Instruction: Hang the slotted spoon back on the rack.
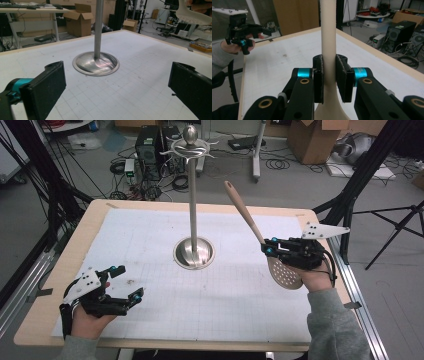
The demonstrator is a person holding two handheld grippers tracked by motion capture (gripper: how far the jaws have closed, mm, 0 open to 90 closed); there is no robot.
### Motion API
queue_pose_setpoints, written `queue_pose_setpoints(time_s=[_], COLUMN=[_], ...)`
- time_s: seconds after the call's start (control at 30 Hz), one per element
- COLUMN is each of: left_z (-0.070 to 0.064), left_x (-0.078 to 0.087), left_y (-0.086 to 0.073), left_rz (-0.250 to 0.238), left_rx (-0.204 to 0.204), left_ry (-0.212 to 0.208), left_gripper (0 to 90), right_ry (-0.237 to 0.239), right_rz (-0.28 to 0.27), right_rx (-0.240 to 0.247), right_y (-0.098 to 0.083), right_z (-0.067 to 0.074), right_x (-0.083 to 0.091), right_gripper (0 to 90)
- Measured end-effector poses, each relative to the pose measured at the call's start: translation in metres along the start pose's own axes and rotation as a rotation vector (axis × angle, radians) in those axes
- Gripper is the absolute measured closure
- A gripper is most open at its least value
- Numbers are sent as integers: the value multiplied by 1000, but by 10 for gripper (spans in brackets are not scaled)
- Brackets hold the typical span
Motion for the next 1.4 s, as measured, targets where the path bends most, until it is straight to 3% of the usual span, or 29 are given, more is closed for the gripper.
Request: queue_pose_setpoints(time_s=[0.37,0.87,1.4], left_z=[0,3,5], left_x=[-1,2,2], left_y=[-2,-1,-1], left_rz=[14,1,5], left_rx=[-8,13,3], left_ry=[2,2,11], left_gripper=[17,17,17], right_ry=[-13,-25,-14], right_rz=[-18,-12,-21], right_rx=[-2,-10,-36], right_y=[18,43,53], right_z=[-1,-3,-5], right_x=[-1,0,-9], right_gripper=[780,780,780])
Point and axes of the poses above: each handheld gripper's, and its own axes: x roughly backward along the jaws, y roughly out of its top, z roughly to its left, the point moved 4 cm from there along -x, roughly forward along the jaws, and after that the axes turned 10 degrees about y, right-handed, at the moved point
